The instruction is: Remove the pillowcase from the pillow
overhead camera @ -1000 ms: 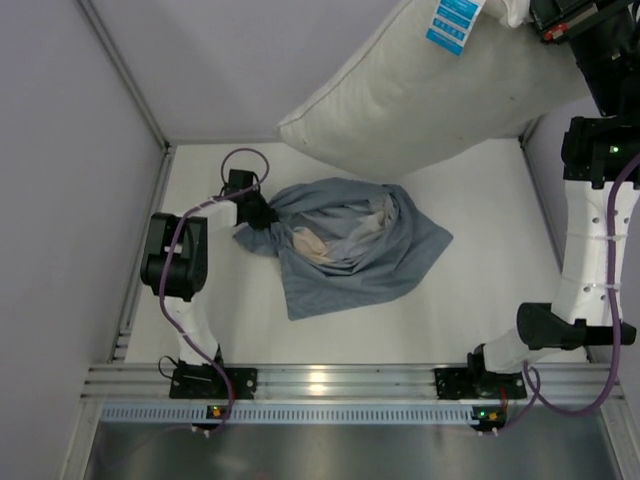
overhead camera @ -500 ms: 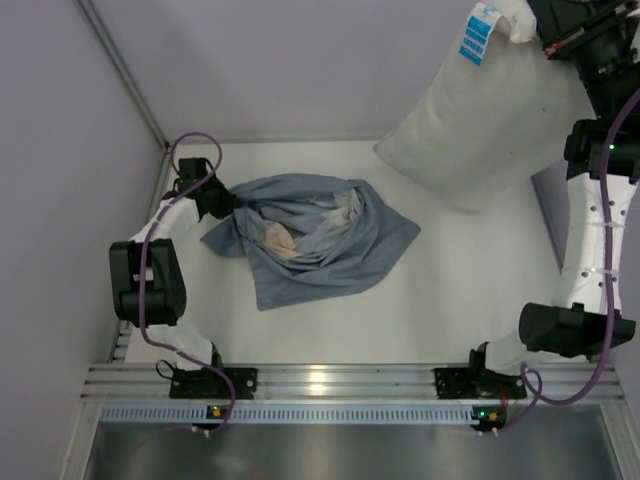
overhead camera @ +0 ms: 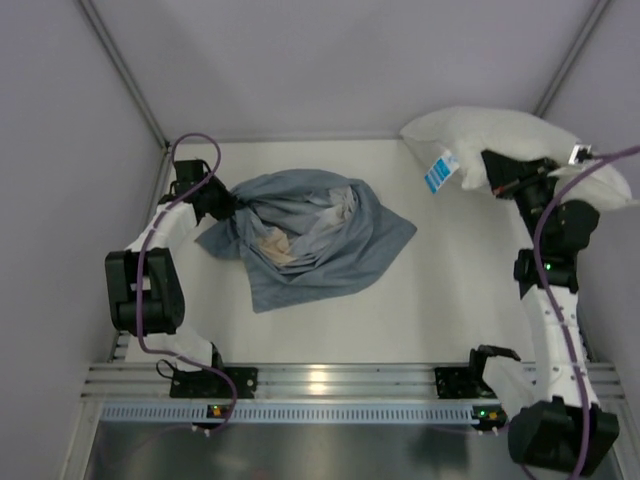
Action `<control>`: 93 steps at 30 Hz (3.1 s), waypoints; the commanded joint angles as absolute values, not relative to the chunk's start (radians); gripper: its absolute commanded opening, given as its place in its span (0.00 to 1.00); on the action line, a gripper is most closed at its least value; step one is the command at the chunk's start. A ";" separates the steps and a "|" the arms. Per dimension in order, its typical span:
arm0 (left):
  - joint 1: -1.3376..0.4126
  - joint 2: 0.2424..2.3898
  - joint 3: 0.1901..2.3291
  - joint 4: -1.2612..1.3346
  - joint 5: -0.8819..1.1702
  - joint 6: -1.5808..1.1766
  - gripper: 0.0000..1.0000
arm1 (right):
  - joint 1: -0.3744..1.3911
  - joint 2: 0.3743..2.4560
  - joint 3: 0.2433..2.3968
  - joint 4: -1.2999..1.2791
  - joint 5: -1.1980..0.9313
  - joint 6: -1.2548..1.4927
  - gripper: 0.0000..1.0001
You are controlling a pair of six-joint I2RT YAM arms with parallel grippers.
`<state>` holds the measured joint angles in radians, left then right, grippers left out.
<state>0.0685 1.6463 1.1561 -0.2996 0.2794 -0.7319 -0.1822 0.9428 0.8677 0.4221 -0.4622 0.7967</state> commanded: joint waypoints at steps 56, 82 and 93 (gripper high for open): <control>-0.623 1.528 0.982 -0.239 0.250 -0.653 0.87 | 0.374 0.672 0.609 -0.373 -0.319 0.695 0.99; -0.630 0.705 0.648 -0.358 0.271 -0.802 0.99 | 0.643 0.517 0.376 -0.166 -0.072 0.692 0.99; -0.630 0.422 0.415 -0.238 0.402 -0.929 0.99 | 0.646 0.230 0.135 -0.095 -0.097 0.847 0.99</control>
